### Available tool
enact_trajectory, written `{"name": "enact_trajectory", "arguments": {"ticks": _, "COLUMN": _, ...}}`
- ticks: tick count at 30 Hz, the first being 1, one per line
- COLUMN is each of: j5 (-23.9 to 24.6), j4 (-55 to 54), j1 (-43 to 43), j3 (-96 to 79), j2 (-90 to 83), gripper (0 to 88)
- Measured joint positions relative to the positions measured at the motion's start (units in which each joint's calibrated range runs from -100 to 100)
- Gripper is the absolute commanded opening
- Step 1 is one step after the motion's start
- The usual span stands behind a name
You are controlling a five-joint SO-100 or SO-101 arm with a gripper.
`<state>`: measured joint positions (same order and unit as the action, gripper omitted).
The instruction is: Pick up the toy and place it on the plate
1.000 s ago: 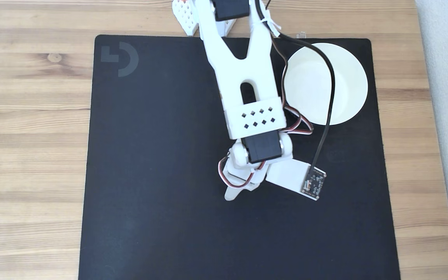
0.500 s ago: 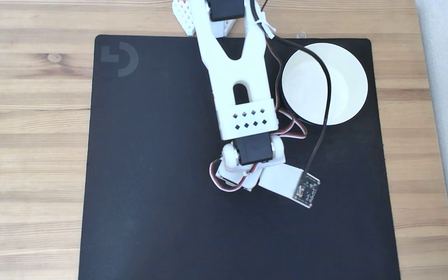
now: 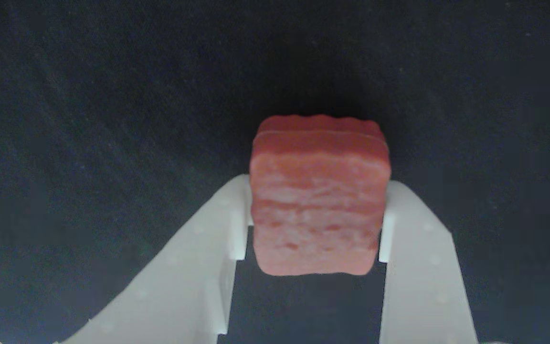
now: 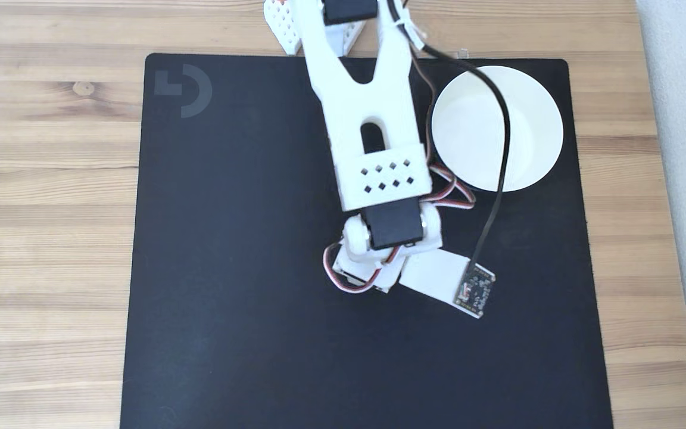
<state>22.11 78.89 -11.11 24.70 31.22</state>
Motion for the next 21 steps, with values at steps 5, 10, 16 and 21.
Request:
{"name": "enact_trajectory", "arguments": {"ticks": 5, "j5": -0.10, "j4": 0.51, "j1": -2.83, "j3": 0.00, "j2": -10.16, "gripper": 2.2}}
{"name": "enact_trajectory", "arguments": {"ticks": 10, "j5": -0.10, "j4": -0.93, "j1": -6.82, "j3": 0.00, "j2": -22.40, "gripper": 2.2}}
{"name": "enact_trajectory", "arguments": {"ticks": 16, "j5": -0.10, "j4": -1.35, "j1": -7.49, "j3": -3.21, "j2": -38.97, "gripper": 2.2}}
{"name": "enact_trajectory", "arguments": {"ticks": 21, "j5": -0.10, "j4": -5.83, "j1": -13.07, "j3": -16.82, "j2": -49.21, "gripper": 2.2}}
